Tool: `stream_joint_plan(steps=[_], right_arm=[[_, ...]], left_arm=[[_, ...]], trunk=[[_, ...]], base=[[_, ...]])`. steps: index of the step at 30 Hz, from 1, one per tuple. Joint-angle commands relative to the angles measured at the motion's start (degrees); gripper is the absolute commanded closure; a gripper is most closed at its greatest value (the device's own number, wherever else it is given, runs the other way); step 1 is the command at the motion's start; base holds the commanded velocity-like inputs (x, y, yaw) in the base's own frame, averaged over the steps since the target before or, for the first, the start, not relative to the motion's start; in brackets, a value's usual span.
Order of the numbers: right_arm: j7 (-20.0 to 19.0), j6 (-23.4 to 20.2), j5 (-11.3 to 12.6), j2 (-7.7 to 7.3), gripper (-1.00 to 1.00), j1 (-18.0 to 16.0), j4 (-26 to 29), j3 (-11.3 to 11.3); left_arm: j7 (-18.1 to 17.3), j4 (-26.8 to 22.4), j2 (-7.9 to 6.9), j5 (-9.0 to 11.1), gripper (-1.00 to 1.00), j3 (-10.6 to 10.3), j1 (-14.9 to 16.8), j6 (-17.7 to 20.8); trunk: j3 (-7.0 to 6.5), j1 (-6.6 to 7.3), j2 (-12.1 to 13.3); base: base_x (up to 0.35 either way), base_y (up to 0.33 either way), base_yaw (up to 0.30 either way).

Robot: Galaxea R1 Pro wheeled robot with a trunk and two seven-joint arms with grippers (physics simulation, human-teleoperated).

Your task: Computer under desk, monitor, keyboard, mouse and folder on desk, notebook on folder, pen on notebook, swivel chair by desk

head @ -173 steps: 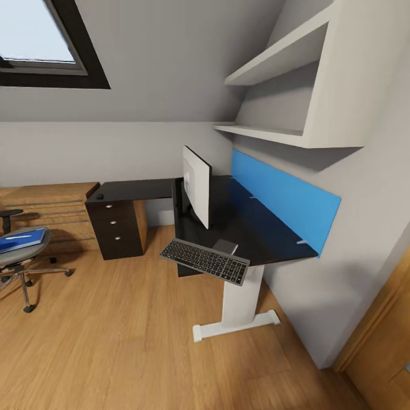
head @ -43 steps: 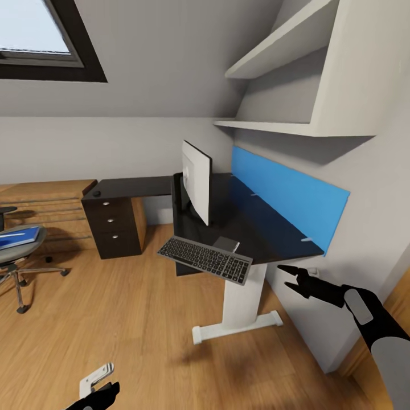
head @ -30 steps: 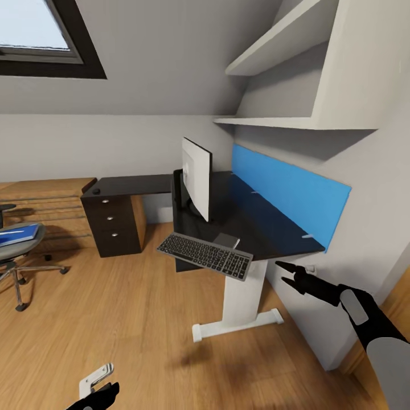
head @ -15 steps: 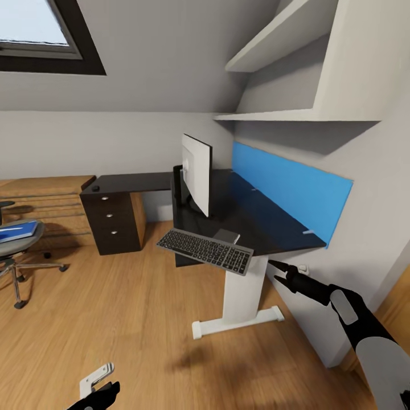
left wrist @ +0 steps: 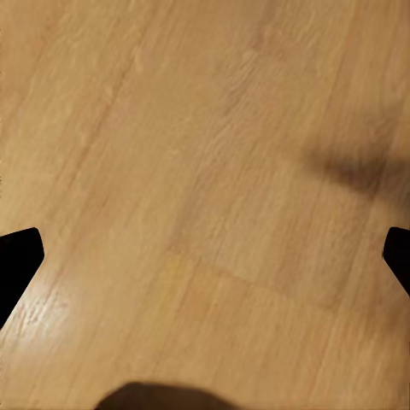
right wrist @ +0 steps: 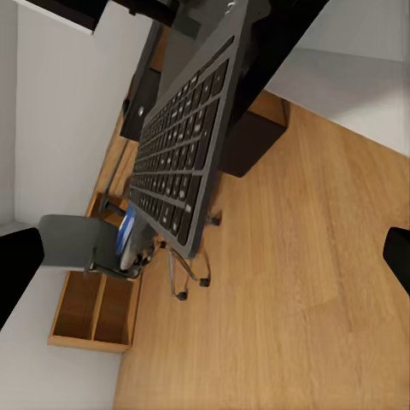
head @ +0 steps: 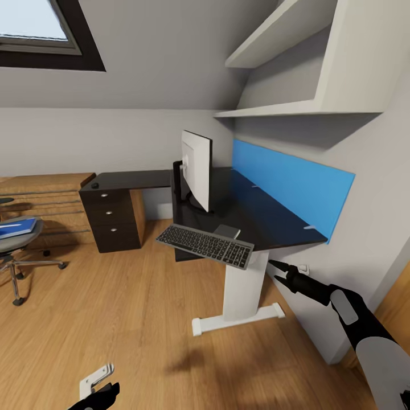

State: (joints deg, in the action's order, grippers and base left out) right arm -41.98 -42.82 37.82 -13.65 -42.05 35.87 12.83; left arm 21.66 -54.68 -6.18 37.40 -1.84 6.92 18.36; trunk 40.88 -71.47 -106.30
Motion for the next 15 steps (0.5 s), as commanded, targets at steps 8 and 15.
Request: stream_joint_plan(steps=[8, 15], right_arm=[[0.0, -0.3, 0.1, 0.02, -1.00, 0.0, 0.0, 0.1], [0.0, -0.3, 0.0, 0.03, -1.00, 0.0, -0.1, 0.1]], left_arm=[[0.4, 0.9, -0.06, 0.2, -1.00, -0.2, 0.0, 0.1], [0.2, 0.1, -0.14, 0.2, -1.00, -0.3, 0.0, 0.1]], trunk=[[1.50, -1.76, -3.3], [1.86, -2.20, -4.1]], base=[[0.000, 0.000, 0.000], [0.000, 0.000, 0.000]])
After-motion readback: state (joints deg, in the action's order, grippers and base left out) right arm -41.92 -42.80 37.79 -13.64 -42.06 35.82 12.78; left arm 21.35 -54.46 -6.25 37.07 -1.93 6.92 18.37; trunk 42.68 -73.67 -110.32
